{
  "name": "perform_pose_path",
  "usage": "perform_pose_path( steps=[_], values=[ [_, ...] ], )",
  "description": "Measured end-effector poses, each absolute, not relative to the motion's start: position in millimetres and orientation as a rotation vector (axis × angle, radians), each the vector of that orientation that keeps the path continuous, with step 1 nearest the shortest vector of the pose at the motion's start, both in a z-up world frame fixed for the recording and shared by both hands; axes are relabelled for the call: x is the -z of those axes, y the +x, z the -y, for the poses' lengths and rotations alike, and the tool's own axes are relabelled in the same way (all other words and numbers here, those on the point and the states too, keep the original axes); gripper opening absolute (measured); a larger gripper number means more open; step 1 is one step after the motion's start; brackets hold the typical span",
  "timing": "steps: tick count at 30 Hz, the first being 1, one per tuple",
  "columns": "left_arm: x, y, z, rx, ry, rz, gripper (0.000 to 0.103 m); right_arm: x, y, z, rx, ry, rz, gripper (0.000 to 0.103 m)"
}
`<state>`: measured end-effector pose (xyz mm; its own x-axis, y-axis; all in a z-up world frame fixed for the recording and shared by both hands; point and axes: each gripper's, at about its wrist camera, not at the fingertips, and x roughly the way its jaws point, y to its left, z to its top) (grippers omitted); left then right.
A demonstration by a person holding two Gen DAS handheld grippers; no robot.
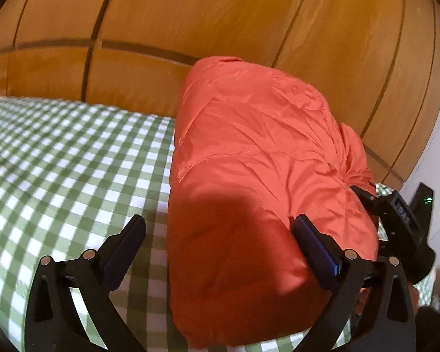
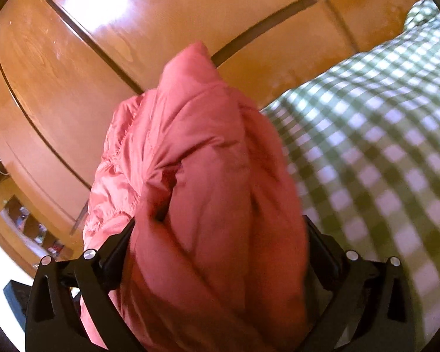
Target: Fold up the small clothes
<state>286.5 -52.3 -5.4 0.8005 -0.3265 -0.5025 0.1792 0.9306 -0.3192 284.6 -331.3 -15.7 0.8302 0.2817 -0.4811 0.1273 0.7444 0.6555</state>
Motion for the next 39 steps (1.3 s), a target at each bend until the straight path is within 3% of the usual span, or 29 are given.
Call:
perform_pose_path(
  steps=[6,21,33,39],
  values=[
    [4.7,269.9,61.1,0.254,-0.178,-0.555,0.1,19.6,236.5,357.0,0.184,0.807,-0.587,0.101],
    [4.4,231.9,84.0,0.175,0.001,-0.548,0.1,18.4,180.5,348.8,0.209,0.819,-0.578,0.101],
    [17.2,198.4,98.9,0.231,0.086,-0.738,0.1,15.1,166.8,309.4,0.204,0.618,-0.779,0.101],
    [13.0,167.8,107.0,0.223,0.18,-0.725,0.1,13.3,150.0,291.4,0.197,0.524,-0.838,0.101]
  ],
)
